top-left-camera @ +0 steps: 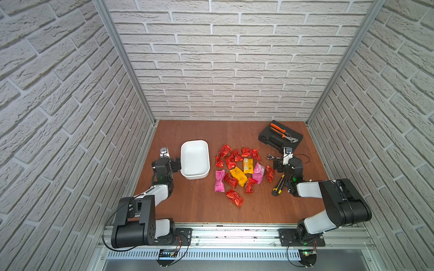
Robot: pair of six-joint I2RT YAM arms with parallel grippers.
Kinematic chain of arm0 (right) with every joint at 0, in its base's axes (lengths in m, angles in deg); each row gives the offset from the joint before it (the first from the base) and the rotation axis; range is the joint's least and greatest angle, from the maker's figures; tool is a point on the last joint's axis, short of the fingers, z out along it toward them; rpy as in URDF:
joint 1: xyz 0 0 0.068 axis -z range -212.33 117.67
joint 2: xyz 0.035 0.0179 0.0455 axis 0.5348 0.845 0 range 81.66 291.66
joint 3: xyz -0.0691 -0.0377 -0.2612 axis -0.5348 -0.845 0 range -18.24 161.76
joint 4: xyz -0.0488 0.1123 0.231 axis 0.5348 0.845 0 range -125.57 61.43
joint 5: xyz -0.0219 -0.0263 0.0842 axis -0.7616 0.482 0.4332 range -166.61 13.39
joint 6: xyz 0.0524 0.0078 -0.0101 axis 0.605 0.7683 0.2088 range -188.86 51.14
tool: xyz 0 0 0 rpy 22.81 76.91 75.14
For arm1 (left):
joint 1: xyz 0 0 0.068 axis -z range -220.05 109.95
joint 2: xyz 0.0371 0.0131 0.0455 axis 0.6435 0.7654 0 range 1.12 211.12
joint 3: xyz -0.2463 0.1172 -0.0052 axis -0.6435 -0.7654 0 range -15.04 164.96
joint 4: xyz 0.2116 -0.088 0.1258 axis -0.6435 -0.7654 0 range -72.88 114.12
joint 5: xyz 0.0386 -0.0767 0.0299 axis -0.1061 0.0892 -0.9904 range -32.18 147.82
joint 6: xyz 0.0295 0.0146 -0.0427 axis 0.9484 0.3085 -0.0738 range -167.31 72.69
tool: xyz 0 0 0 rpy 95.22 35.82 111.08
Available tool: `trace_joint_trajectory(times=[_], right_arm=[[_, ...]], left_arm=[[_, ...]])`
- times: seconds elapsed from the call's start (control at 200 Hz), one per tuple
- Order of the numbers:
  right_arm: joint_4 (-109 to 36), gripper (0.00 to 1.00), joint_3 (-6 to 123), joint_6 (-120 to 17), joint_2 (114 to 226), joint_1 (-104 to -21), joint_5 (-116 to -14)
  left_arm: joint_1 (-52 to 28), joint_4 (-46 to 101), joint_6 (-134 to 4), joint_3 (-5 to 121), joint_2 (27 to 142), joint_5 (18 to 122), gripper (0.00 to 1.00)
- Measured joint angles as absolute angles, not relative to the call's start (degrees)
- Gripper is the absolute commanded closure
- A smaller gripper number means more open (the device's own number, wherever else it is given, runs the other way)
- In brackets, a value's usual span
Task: Take the tea bags out of the storage box
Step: Reset both arms
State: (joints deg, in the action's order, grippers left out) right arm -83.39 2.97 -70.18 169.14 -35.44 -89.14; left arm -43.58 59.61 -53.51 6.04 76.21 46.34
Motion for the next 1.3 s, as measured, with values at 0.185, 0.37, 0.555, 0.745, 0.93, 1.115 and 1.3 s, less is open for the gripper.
trace_joint_trajectory(times=[0.185,0.37,0.555,0.745,0.93,1.115,1.3], right_arm=[[-82.93,0.02,3.08,-69.9,169.14,-34.37,-87.81],[-82.84,0.02,3.08,-69.7,169.14,-34.07,-87.0],[-82.47,0.02,3.41,-69.48,169.14,-33.15,-85.58],[-82.47,0.02,3.43,-69.46,169.14,-32.91,-85.05],[-82.47,0.02,3.51,-69.46,169.14,-32.91,-84.53],[-82.47,0.02,3.62,-69.44,169.14,-32.91,-84.44],[-82.47,0.01,3.62,-69.44,169.14,-32.91,-84.44]], left_arm=[[-43.58,61.33,-53.25,6.04,77.3,47.43,0.01],[-43.58,63.21,-52.18,6.04,79.25,48.3,0.01],[-43.58,66.6,-51.37,6.07,83.58,48.89,0.02],[-43.76,72.18,-51.04,6.07,86.86,49.7,0.01],[-43.76,75.15,-50.91,6.13,88.84,50.23,0.02],[-43.63,75.08,-50.69,6.39,88.93,50.16,0.02],[-43.47,75.13,-50.43,6.44,88.95,50.12,0.02]])
